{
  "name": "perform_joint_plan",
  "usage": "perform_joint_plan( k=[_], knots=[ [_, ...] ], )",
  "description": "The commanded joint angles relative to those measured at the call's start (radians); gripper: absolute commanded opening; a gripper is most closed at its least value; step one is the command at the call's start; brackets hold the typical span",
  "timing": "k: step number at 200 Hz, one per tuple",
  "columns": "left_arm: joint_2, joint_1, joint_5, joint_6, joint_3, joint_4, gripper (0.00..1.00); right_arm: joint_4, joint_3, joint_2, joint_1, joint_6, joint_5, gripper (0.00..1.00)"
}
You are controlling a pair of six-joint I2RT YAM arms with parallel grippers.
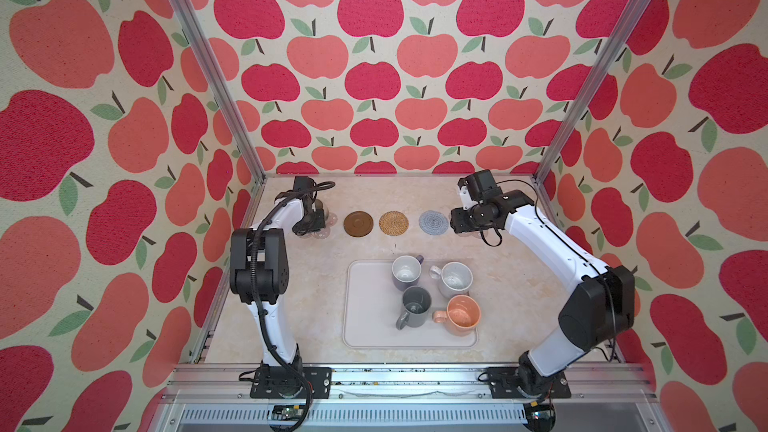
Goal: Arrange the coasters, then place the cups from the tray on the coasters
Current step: 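Lower the beige mug onto the small pink flower coaster with the left gripper, then release and raise the left gripper while the right gripper moves over the pink speckled mug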
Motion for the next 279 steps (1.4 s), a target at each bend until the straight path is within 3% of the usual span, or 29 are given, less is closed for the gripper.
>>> perform_joint_plan(
  k=[1,27,78,105,279],
  knots=[
    [0.002,0.004,-0.017,-0.032,-0.007,0.018,0.12,-0.027,0.022,0.005,0.008,-0.006,-0.022,0.54],
    [-0.019,0.004,-0.01,-0.037,-0.043,0.034,0.19,-0.031,0.027,0.003,0.012,-0.004,-0.037,0.55],
    [-0.043,0.004,-0.038,-0.032,-0.06,0.017,0.24,-0.042,0.042,-0.005,0.025,-0.011,-0.034,0.55],
    [-0.059,0.004,-0.059,-0.029,-0.069,0.008,0.33,-0.045,0.041,-0.014,0.033,-0.009,-0.039,0.55],
    [-0.245,0.005,0.014,-0.064,-0.177,0.036,0.37,-0.151,0.127,0.025,0.126,-0.079,0.006,0.55]
  ],
)
